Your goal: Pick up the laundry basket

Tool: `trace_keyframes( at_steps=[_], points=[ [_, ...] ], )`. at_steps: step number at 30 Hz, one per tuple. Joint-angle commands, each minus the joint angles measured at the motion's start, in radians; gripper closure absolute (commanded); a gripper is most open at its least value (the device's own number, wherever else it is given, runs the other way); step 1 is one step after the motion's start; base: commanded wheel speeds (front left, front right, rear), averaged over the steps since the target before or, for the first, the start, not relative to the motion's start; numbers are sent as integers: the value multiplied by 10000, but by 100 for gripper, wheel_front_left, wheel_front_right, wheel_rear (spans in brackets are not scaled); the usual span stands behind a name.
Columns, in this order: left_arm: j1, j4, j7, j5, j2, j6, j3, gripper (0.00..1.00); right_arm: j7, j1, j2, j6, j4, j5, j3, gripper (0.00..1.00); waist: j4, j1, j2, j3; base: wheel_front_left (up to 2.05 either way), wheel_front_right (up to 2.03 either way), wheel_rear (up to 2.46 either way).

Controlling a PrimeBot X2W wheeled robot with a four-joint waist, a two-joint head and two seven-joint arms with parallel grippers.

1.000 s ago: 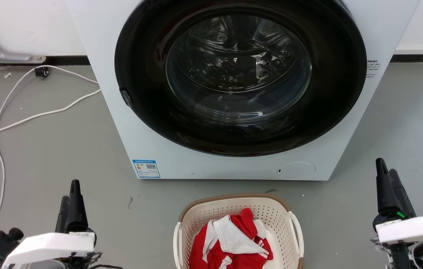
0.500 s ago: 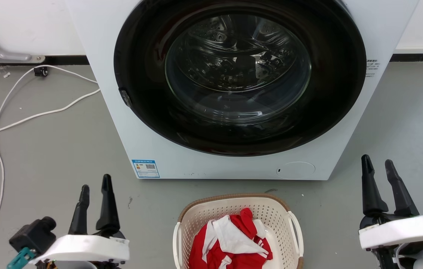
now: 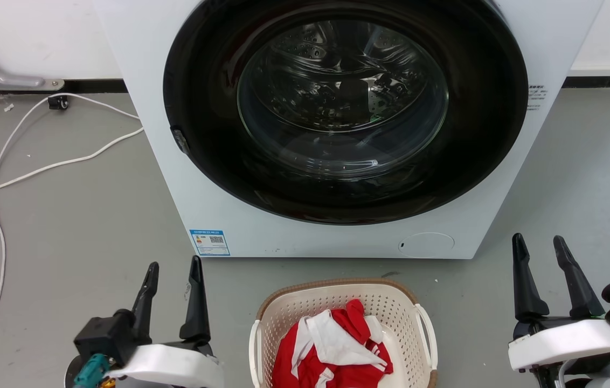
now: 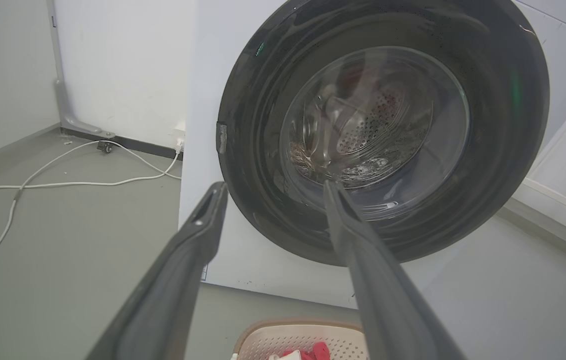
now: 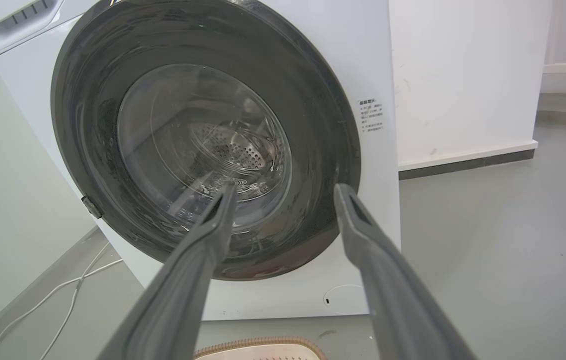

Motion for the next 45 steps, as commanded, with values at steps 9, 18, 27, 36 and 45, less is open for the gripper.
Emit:
trace_keyframes(
  at_steps=[9,18,27,36,45],
  points=[
    [-189,-25,-302,1087,704,1215,-1178,0,-319,49,-45,17,-85,-1213,66,0,-23,0,0,35,0,0,0],
    [-226,-20,-499,1692,1072,1902,-1923,0,-530,115,-46,19,-48,-2194,67,0,-39,0,0,19,0,0,0],
    [217,-190,-732,1647,485,1374,-1374,0,-755,192,-46,12,280,-2287,-24,0,4,0,0,23,0,0,0],
    [554,-266,-900,2518,-136,382,-513,0,-925,184,-46,13,338,-2802,-34,0,35,0,0,44,0,0,0],
    [695,-322,-1073,3570,-367,-30,-374,0,-1081,219,-46,14,264,-3437,5,0,45,0,0,59,0,0,0]
  ],
)
